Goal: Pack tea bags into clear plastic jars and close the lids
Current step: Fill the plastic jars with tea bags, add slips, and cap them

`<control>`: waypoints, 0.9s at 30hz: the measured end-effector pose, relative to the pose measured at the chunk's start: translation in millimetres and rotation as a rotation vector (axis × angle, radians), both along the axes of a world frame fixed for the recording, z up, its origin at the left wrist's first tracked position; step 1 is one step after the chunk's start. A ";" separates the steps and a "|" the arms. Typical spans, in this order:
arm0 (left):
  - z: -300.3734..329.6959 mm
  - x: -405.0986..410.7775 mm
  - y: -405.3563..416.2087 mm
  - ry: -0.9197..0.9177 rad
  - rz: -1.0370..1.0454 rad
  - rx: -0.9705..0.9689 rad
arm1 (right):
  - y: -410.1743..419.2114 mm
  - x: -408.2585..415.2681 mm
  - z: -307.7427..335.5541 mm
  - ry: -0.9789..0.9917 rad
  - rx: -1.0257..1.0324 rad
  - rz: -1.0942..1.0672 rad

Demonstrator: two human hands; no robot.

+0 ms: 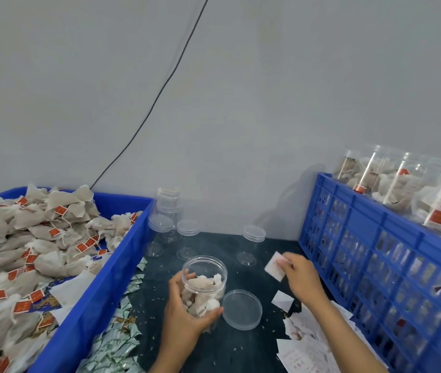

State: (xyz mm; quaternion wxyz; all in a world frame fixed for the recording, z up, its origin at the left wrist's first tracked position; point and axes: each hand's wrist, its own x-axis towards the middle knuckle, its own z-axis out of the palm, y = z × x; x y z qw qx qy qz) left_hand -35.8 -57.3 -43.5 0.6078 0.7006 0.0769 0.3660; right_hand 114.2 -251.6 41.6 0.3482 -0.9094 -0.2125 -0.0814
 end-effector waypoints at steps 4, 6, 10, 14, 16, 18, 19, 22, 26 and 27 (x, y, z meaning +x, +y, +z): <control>1.6 -2.6 -1.8 0.002 -0.019 0.006 | 30.5 -33.2 46.9 0.054 0.292 0.260; 2.0 -3.4 -3.0 -0.001 -0.008 0.017 | 46.1 -50.5 58.8 0.095 0.295 0.401; 3.6 -3.2 -6.4 0.002 -0.009 0.007 | 70.1 -70.7 64.3 0.084 0.145 0.512; 4.7 -2.8 -8.2 -0.004 0.011 0.032 | 85.4 -73.3 56.3 -0.022 -0.268 0.523; 5.6 -3.2 -8.2 -0.001 0.020 0.041 | 90.6 -76.0 49.6 -0.054 -0.390 0.534; 6.8 -3.7 -7.9 0.011 0.020 0.046 | 94.3 -78.0 44.6 -0.117 -0.457 0.519; 7.4 -4.0 -7.7 0.016 0.021 0.049 | 95.1 -78.4 43.4 -0.152 -0.465 0.517; 6.1 -4.6 -7.1 0.027 0.025 0.061 | 90.6 -75.5 45.0 -0.116 -0.290 0.551; 4.8 -6.4 -5.9 0.036 0.037 0.084 | 70.6 -55.6 42.6 -0.084 0.236 0.391; 4.4 -6.2 -5.6 0.035 0.034 0.082 | 64.6 -49.3 37.0 -0.074 0.321 0.311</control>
